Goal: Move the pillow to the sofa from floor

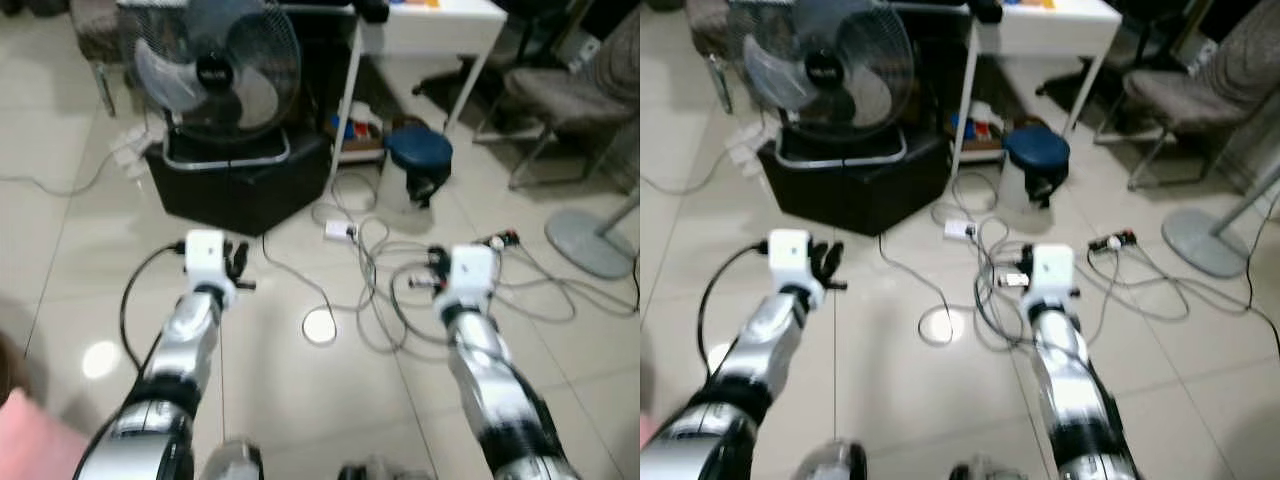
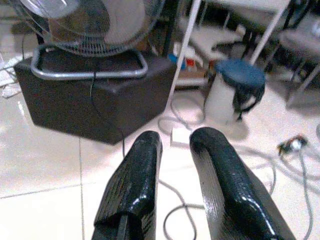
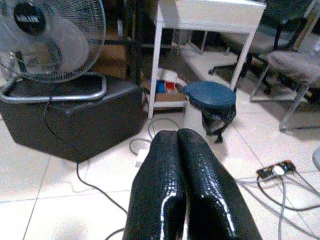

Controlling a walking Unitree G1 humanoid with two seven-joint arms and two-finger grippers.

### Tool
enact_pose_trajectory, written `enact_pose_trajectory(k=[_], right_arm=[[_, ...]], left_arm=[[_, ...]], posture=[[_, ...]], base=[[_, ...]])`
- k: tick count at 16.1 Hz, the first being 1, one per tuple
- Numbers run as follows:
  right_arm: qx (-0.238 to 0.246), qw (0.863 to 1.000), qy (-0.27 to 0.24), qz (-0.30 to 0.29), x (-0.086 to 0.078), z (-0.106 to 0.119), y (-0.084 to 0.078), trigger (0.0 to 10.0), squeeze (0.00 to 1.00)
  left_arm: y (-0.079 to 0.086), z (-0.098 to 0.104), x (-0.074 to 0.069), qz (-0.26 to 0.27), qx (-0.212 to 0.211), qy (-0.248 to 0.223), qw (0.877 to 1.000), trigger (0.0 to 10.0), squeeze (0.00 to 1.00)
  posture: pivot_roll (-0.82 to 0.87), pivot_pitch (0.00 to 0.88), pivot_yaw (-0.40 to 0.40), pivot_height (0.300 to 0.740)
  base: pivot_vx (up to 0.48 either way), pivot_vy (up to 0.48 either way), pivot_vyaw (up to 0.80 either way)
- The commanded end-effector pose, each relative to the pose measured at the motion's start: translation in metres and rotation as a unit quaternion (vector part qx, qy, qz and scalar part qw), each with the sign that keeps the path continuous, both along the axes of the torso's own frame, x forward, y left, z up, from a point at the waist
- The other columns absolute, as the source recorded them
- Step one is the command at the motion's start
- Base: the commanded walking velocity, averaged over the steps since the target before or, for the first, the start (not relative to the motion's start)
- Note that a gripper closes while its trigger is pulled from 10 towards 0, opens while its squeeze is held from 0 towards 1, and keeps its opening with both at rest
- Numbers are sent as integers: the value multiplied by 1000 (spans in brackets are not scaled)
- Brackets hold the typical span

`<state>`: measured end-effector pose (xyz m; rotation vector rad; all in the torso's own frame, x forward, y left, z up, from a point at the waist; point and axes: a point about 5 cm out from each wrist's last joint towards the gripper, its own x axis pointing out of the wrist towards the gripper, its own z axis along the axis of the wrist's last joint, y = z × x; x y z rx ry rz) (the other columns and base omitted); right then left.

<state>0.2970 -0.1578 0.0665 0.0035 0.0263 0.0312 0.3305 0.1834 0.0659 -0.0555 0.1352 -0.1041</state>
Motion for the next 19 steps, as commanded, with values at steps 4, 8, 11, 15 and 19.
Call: enact_pose_trajectory(k=[4, 8, 11, 15, 19], right_arm=[[3, 998, 55, 6, -36, -21, -14, 10000, 0], [7, 995, 91, 39, -52, -21, -5, 10000, 0], [14, 994, 104, 40, -57, -23, -2, 10000, 0], [3, 993, 110, 33, -53, -21, -4, 10000, 0], [5, 994, 105, 34, -49, -19, -1, 10000, 0]], left_arm=[[-1, -3, -17, -13, -24, 10, 1000, 10000, 0], [-7, -8, -33, -36, -32, 51, 998, 10000, 0], [-8, -17, -39, -28, -51, 74, 996, 10000, 0], [-14, -14, -39, -38, -42, 73, 996, 10000, 0], [-20, -9, -34, -52, -15, 65, 996, 10000, 0]], posture=[[-27, 12, -132, 721], [-24, 11, -133, 721], [-41, 26, -129, 721], [-53, 40, -121, 721], [-71, 50, -103, 734]], base=[[0, 0, 0], [0, 0, 0], [0, 0, 0], [0, 0, 0], [0, 0, 230]])
